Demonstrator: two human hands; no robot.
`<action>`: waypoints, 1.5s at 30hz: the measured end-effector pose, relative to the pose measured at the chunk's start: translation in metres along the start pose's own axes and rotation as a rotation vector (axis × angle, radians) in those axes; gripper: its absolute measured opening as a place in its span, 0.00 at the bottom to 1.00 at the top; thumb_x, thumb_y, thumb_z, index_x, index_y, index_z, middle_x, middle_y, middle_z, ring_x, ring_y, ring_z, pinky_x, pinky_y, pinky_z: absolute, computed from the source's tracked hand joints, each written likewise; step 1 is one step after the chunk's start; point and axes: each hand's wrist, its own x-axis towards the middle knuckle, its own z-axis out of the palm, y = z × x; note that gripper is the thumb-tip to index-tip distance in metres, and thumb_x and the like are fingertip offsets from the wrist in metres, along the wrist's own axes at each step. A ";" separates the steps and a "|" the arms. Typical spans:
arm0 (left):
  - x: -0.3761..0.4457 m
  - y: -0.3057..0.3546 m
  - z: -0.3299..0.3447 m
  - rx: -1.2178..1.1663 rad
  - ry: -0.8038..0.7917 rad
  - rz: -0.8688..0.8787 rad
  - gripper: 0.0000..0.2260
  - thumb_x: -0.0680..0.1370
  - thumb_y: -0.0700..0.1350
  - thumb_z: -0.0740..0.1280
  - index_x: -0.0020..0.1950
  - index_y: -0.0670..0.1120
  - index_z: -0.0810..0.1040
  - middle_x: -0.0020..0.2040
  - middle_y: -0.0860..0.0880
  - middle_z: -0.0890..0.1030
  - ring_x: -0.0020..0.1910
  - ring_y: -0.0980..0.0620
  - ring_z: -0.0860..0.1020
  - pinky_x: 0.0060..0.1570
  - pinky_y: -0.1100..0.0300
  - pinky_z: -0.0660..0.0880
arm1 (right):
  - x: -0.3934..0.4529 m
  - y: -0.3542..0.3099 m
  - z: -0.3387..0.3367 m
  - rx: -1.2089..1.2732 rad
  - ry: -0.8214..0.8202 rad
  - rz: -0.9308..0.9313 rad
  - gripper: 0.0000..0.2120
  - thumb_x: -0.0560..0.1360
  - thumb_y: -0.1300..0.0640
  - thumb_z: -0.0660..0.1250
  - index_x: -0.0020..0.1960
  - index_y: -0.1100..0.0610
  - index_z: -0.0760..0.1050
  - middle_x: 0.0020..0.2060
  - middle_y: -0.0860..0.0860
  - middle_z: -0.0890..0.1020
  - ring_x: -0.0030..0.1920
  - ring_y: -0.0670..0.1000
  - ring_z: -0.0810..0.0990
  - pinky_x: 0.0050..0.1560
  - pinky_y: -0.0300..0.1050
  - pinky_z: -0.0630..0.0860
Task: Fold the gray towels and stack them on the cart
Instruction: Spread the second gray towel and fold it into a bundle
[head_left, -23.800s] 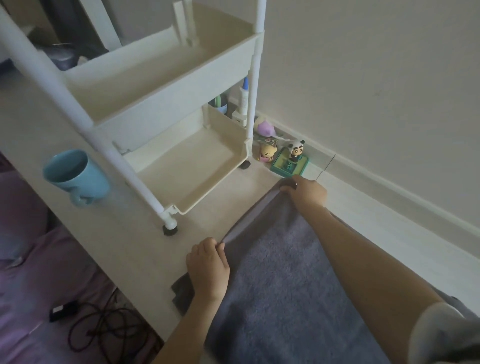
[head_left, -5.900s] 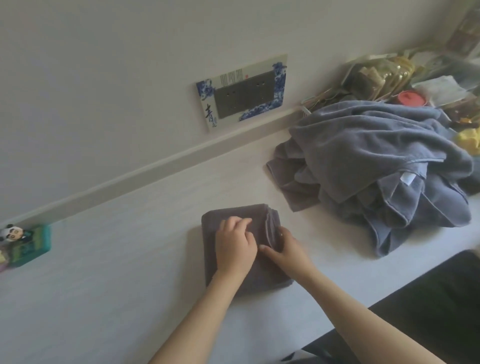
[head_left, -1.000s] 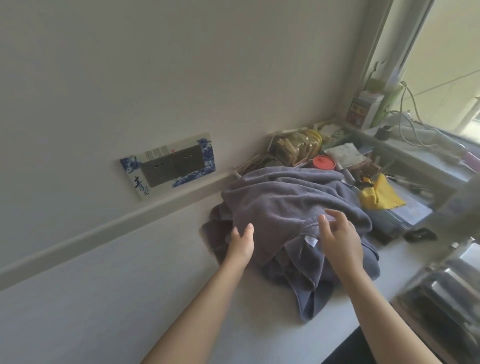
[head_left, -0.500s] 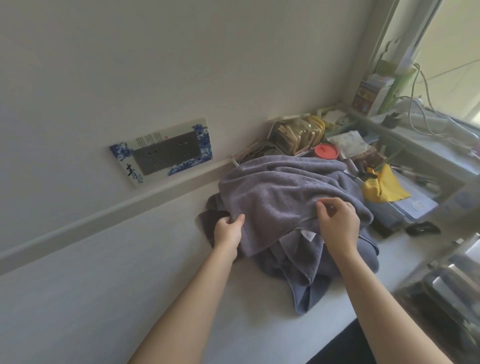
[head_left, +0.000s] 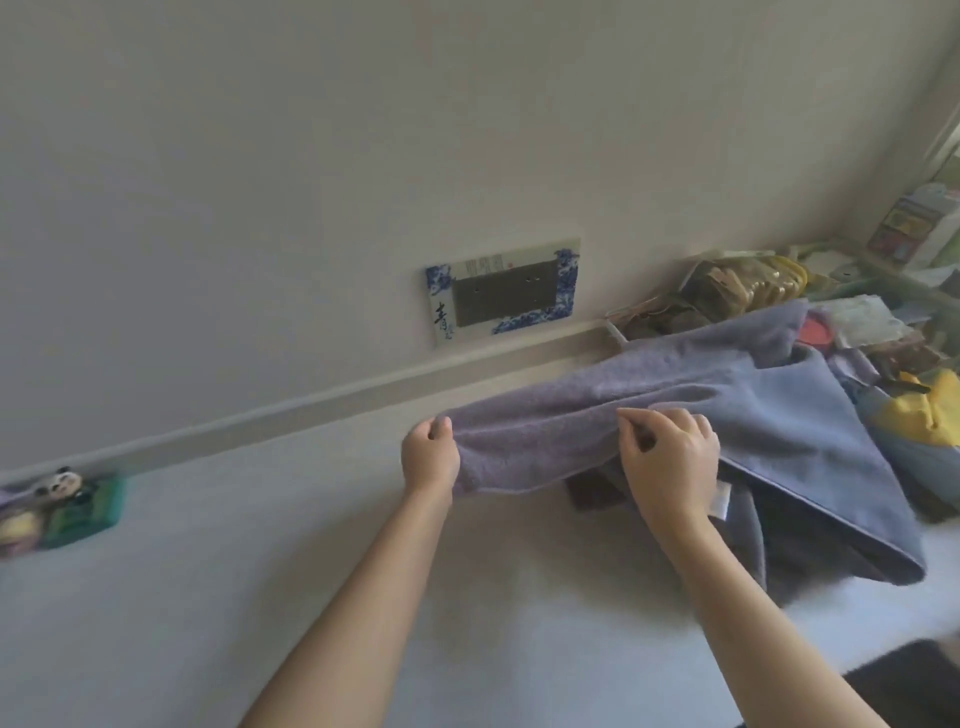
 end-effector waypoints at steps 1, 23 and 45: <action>0.005 -0.006 -0.019 -0.008 0.025 -0.010 0.10 0.81 0.42 0.58 0.44 0.39 0.75 0.39 0.45 0.74 0.41 0.48 0.70 0.42 0.59 0.65 | -0.008 -0.013 0.007 0.000 -0.019 -0.025 0.04 0.71 0.60 0.71 0.45 0.57 0.84 0.38 0.55 0.82 0.41 0.59 0.76 0.48 0.50 0.70; 0.008 -0.188 -0.400 0.111 0.464 -0.344 0.13 0.80 0.40 0.57 0.54 0.36 0.79 0.56 0.37 0.80 0.55 0.39 0.77 0.53 0.54 0.72 | -0.213 -0.280 0.151 -0.193 -1.344 -0.355 0.07 0.69 0.59 0.65 0.41 0.60 0.80 0.37 0.57 0.81 0.35 0.53 0.74 0.34 0.42 0.69; 0.091 -0.212 -0.353 0.508 0.258 -0.334 0.14 0.76 0.43 0.60 0.57 0.49 0.80 0.59 0.46 0.79 0.58 0.42 0.76 0.57 0.52 0.73 | -0.215 -0.281 0.223 -0.364 -1.343 -0.368 0.11 0.76 0.51 0.60 0.55 0.54 0.75 0.52 0.53 0.76 0.52 0.55 0.76 0.43 0.43 0.71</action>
